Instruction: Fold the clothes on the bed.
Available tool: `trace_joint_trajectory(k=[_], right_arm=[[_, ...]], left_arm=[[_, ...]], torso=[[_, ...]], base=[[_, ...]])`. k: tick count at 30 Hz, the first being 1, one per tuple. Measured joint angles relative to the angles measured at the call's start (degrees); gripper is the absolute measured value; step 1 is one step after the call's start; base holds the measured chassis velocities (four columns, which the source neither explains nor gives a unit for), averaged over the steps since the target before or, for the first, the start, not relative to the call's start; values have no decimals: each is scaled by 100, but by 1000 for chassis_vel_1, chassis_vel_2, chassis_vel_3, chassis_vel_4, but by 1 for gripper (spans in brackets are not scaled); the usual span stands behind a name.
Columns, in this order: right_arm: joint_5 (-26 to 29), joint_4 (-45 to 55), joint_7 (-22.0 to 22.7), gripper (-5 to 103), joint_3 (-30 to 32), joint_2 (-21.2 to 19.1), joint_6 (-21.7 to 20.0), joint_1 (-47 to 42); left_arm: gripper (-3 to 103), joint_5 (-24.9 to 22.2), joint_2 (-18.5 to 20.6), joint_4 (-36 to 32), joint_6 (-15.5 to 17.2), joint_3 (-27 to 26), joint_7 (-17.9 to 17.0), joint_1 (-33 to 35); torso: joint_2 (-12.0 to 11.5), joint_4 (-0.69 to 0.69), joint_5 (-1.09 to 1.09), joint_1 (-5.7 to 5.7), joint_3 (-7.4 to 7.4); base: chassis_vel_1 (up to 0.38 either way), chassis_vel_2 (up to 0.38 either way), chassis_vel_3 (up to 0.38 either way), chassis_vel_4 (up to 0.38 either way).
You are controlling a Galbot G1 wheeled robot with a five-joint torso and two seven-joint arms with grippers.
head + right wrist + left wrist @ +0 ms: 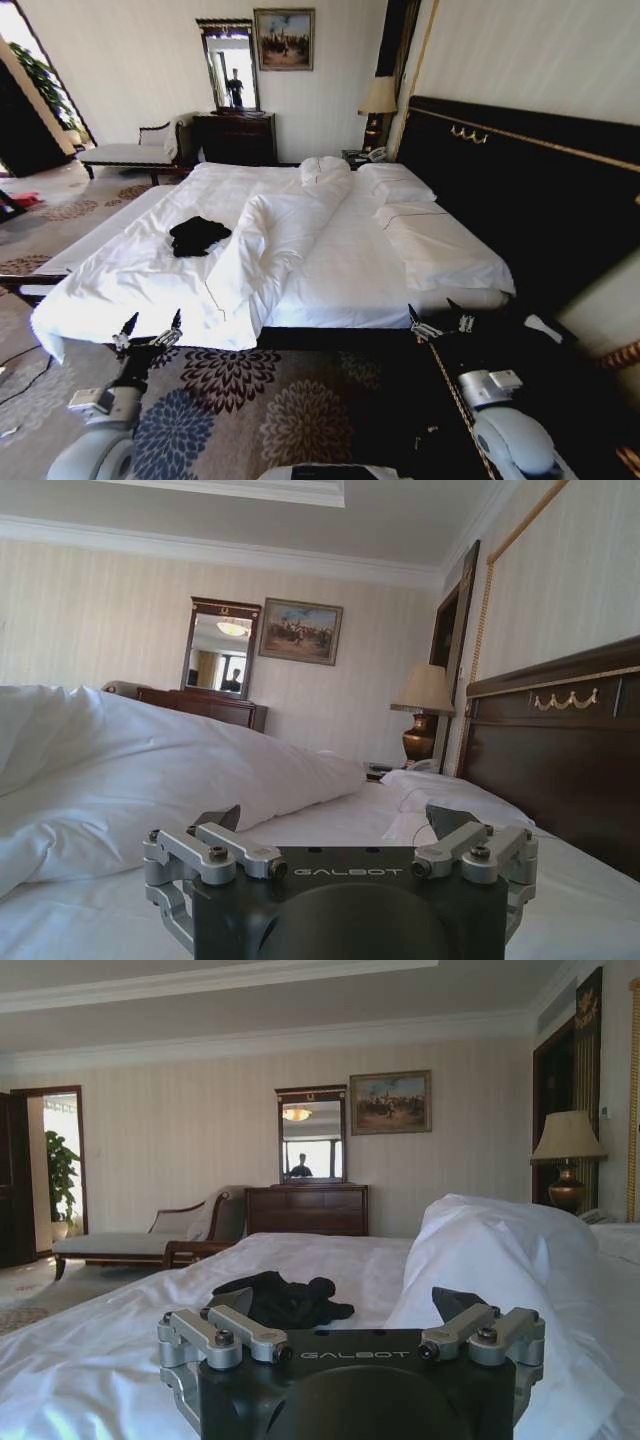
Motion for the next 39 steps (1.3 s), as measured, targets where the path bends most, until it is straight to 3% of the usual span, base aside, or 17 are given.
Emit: trace_joint_trajectory(k=[27,39], right_arm=[[-173,-59,-6,100,-151,131,15,44],[-262,-116,42,100,-202,197,-28,75]], left_arm=[[100,4,-121,-34,-29,14,20,116],[100,-30,-109,66,-39,40,23,79]], torso=[[-1,0,1,1,1],[0,-1,2,0,0]], base=[[-155,168,147,-169],[91,217,-77,-206]])
